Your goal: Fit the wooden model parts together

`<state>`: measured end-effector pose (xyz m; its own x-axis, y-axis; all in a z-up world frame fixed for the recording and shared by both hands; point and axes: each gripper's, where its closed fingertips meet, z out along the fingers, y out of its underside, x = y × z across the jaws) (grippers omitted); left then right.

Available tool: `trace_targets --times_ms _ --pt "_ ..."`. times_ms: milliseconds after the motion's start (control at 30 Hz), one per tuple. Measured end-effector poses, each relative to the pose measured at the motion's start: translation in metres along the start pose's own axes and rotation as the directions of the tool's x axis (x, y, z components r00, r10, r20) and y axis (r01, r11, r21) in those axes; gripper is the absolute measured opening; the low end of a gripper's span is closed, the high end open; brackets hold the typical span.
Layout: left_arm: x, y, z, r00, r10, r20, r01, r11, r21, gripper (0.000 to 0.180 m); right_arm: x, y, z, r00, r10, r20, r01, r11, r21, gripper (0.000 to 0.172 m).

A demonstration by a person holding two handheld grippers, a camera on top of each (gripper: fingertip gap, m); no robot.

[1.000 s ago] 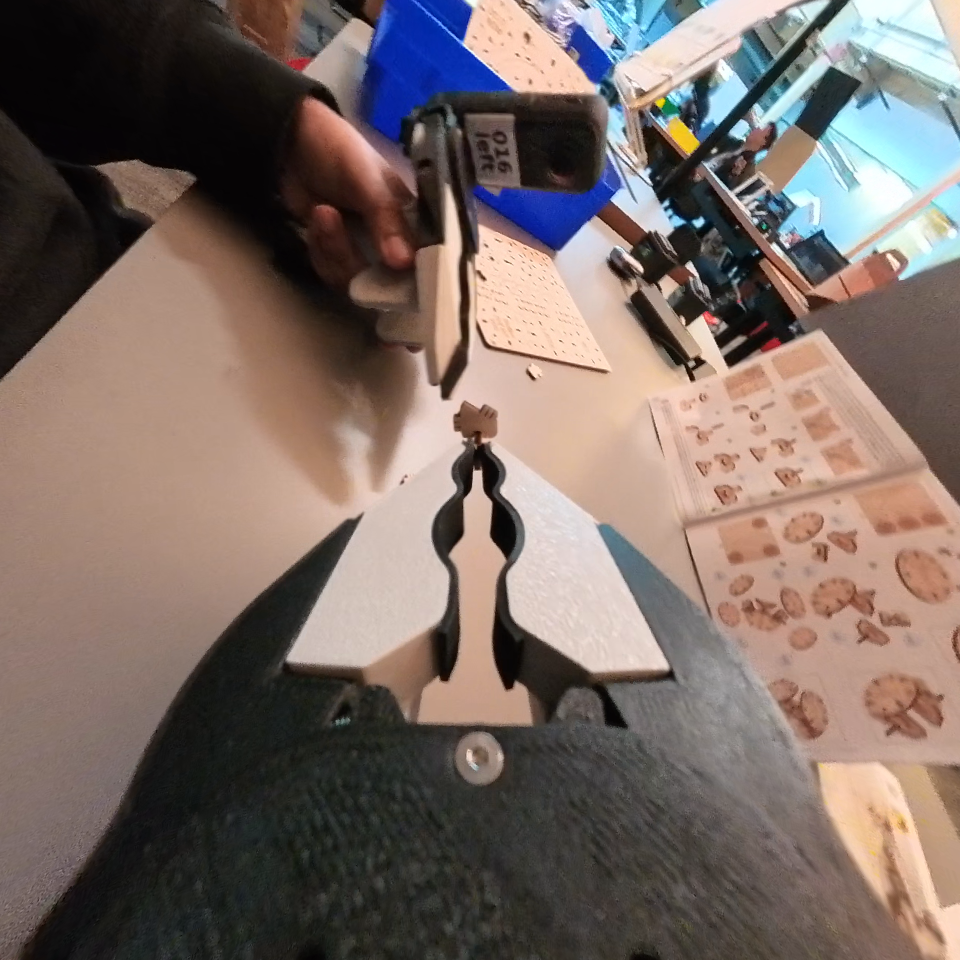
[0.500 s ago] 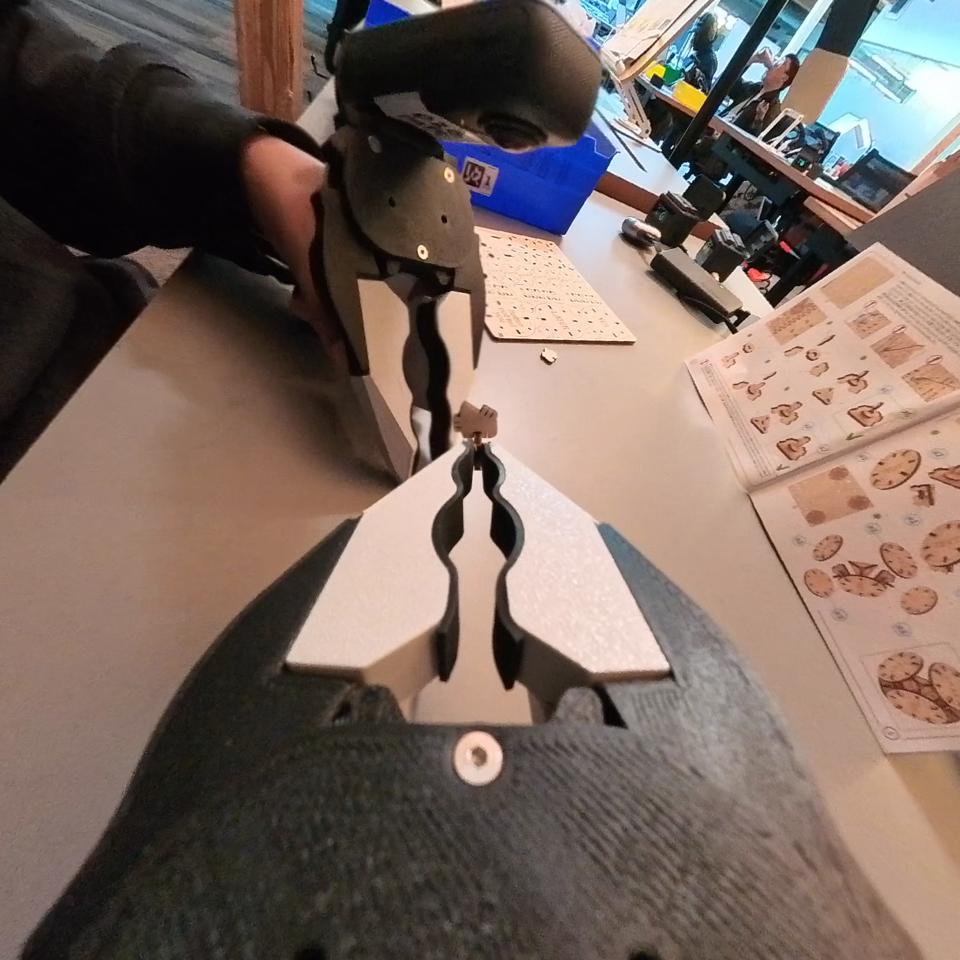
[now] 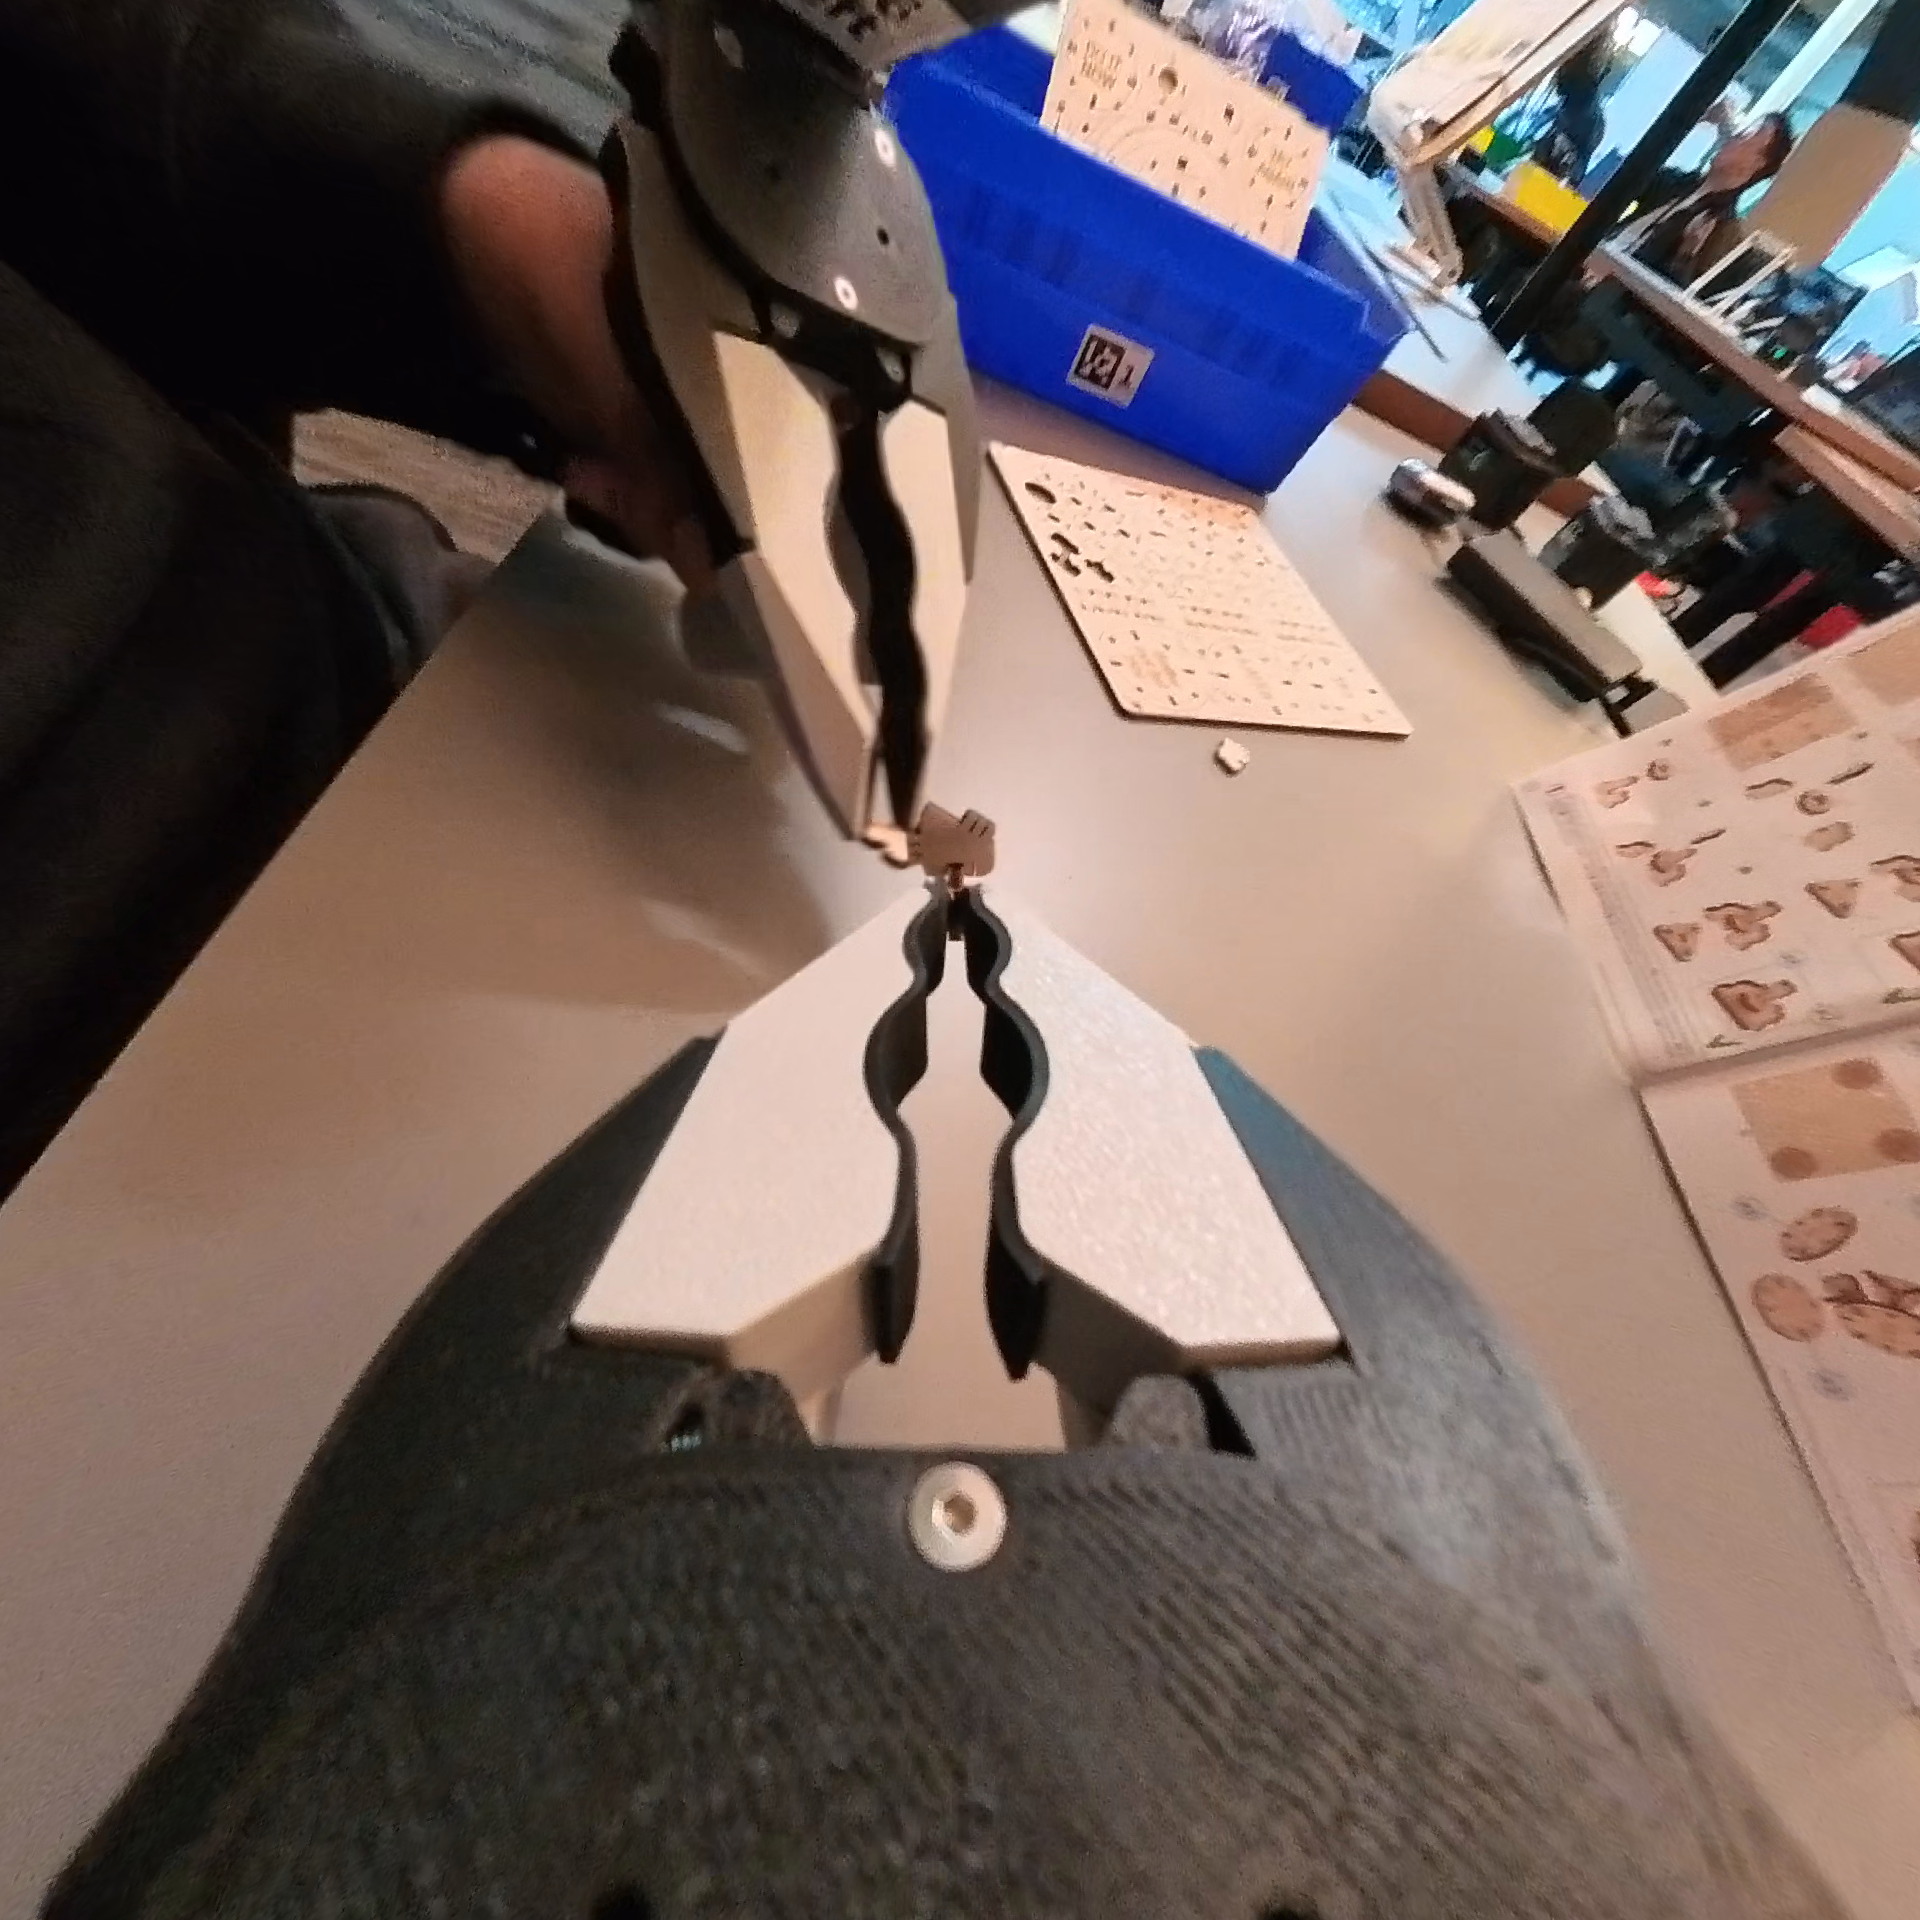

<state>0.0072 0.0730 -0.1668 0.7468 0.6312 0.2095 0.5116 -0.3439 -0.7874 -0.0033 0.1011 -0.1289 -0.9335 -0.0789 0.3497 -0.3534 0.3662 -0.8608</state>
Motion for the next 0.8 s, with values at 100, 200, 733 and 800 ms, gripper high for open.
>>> trace_targets --times_ms 100,200,733,800 --pt "0.015 0.029 0.002 0.999 0.035 -0.004 -0.035 0.984 -0.173 0.011 -0.001 0.009 0.004 1.0 0.001 0.006 0.0 0.999 -0.04 0.0" --pt "0.034 0.046 -0.005 0.999 0.046 -0.029 -0.052 0.972 -0.231 0.011 0.0 0.009 0.003 1.0 0.013 0.003 -0.013 0.999 -0.039 0.0" --pt "0.05 0.083 -0.061 0.993 -0.001 0.118 0.033 0.963 -0.266 0.029 0.0 0.009 0.005 1.0 0.007 0.001 -0.007 0.999 -0.047 0.0" --pt "0.047 0.08 -0.065 0.993 -0.032 0.116 0.059 0.971 -0.232 0.027 0.0 0.01 0.005 1.0 0.005 -0.002 -0.005 0.999 -0.051 0.0"
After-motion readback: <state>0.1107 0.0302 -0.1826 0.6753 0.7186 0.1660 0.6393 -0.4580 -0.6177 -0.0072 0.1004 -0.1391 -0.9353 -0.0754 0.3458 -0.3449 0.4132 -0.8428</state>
